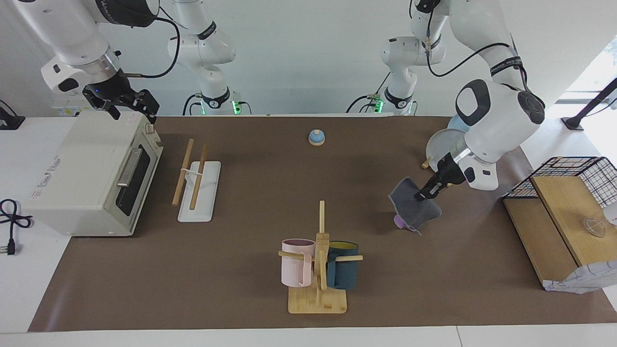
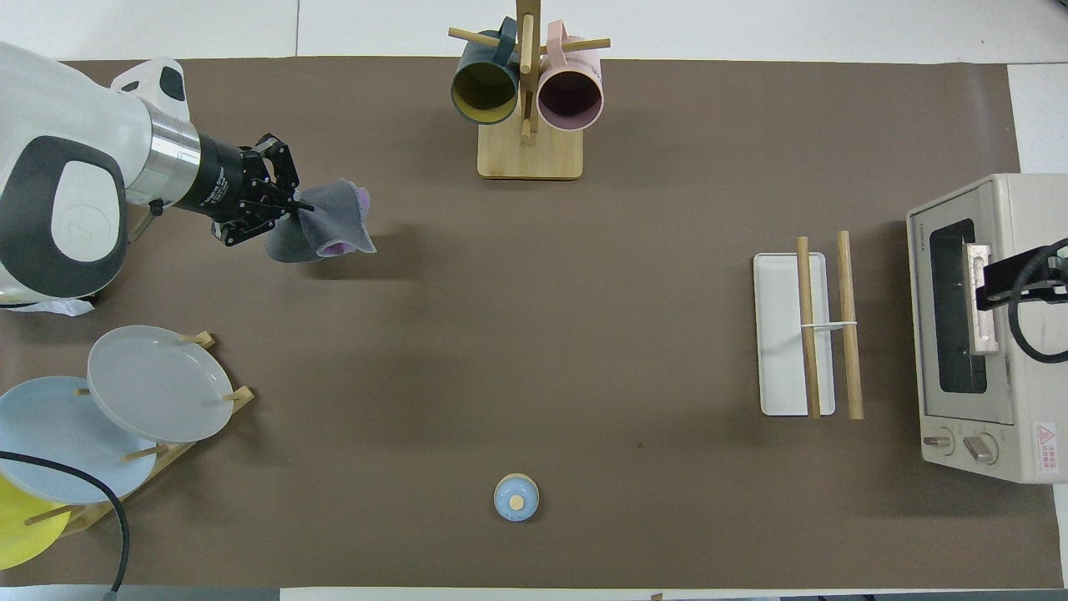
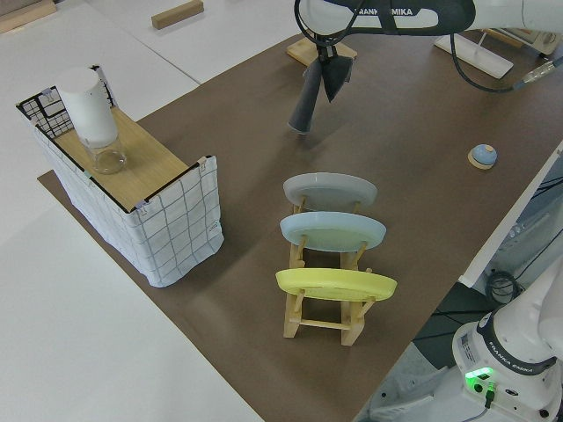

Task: Fold towel and hang on rack
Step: 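Lift the folded towel with the left gripper while the right gripper approaches, then grasp the towel with the right gripper from the left gripper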

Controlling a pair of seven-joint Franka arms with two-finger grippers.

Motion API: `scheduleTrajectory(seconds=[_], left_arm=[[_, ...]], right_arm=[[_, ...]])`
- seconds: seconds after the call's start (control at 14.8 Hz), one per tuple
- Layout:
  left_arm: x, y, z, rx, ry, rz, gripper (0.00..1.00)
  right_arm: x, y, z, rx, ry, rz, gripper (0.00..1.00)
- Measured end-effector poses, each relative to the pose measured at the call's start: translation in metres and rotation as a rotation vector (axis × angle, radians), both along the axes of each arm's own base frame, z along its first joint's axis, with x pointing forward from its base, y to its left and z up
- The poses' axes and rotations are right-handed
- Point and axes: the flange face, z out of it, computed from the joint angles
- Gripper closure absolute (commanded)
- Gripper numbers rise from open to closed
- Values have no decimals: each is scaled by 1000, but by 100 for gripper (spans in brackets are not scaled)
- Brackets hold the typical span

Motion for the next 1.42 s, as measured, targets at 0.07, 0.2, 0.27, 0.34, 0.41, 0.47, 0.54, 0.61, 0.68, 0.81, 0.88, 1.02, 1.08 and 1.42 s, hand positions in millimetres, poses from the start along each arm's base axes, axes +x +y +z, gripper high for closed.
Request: scheduleTrajectory(seconds=[0.07,0.2,0.27,0.34,0.41,0.47,0.54,0.61,0.68,0.81,0.88,1.02,1.08,1.42], left_arm=[[-3,-6,7,-5,10,43,100],[-11,-20,22,-26,40,159,100],[-14,-25,30,-42,57,222,100],[-16,-27,37,-61,72,272,100],[-19,-28,48,-98,95,343,100],[-21,-29,55,-132,120,405,100],[-23,-29,60,-154,142,458,100],[-24,-30,65,-172,160,501,100],[-26,-31,71,-188,176,538,100],[-31,-35,81,-218,206,600,100],[-33,-39,85,-226,219,626,100],[-38,-46,91,-252,253,674,100],[-39,-48,94,-265,272,701,100],[-52,-74,106,-294,356,850,100]], right_arm=[[2,1,1,-1,-14,4,0],[3,4,1,9,-19,12,0],[4,10,0,51,-28,13,0],[6,19,0,125,-41,13,0],[8,30,0,216,-61,-14,0],[11,43,-2,281,-68,-99,0],[14,61,-3,352,-58,-193,0],[16,85,-3,400,-44,-294,0],[17,111,-2,439,-32,-394,0],[19,157,1,526,1,-570,0],[19,171,0,569,21,-649,0],[24,193,-5,677,48,-817,0],[26,206,-9,720,53,-896,0],[17,286,-18,878,118,-1105,0]])
